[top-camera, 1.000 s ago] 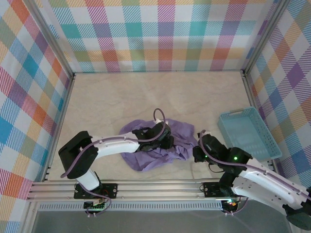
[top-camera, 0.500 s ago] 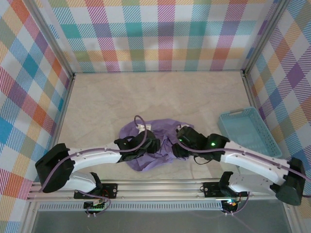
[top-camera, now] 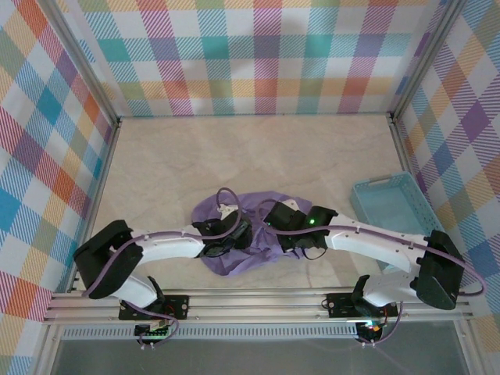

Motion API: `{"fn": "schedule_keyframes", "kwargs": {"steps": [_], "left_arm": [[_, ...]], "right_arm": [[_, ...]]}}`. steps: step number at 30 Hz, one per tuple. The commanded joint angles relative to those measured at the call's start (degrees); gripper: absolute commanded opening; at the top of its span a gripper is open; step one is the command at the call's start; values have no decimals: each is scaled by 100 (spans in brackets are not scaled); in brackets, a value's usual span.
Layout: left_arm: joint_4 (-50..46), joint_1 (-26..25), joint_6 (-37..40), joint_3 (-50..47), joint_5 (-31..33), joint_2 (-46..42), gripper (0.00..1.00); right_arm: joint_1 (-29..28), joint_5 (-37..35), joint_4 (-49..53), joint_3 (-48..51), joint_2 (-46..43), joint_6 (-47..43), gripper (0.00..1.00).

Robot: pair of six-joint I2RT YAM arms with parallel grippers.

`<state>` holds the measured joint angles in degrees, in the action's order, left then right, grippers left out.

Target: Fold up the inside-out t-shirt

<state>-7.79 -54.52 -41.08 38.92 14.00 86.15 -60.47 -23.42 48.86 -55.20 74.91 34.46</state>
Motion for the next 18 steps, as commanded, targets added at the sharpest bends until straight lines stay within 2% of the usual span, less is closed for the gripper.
{"fn": "schedule_keyframes", "kwargs": {"steps": [1,5,10,14,18], "left_arm": [[-199,53,6,307,-2,251,48],[-325,259,56,484,146,503,32],[-232,957,507,485,235,774,28],[-264,1599,936,578,130,638,27],[-764,1556,1239,1004,121,164,37]], "right_arm": [[-38,-201,330,-175,-348,-67,0],[-39,-285,321,-168,-1128,-221,0],[-33,-432,133,11,-2437,-249,0],[-29,-403,-104,387,-3138,-63,0],[-26,-149,-481,978,-3095,239,0]]}}
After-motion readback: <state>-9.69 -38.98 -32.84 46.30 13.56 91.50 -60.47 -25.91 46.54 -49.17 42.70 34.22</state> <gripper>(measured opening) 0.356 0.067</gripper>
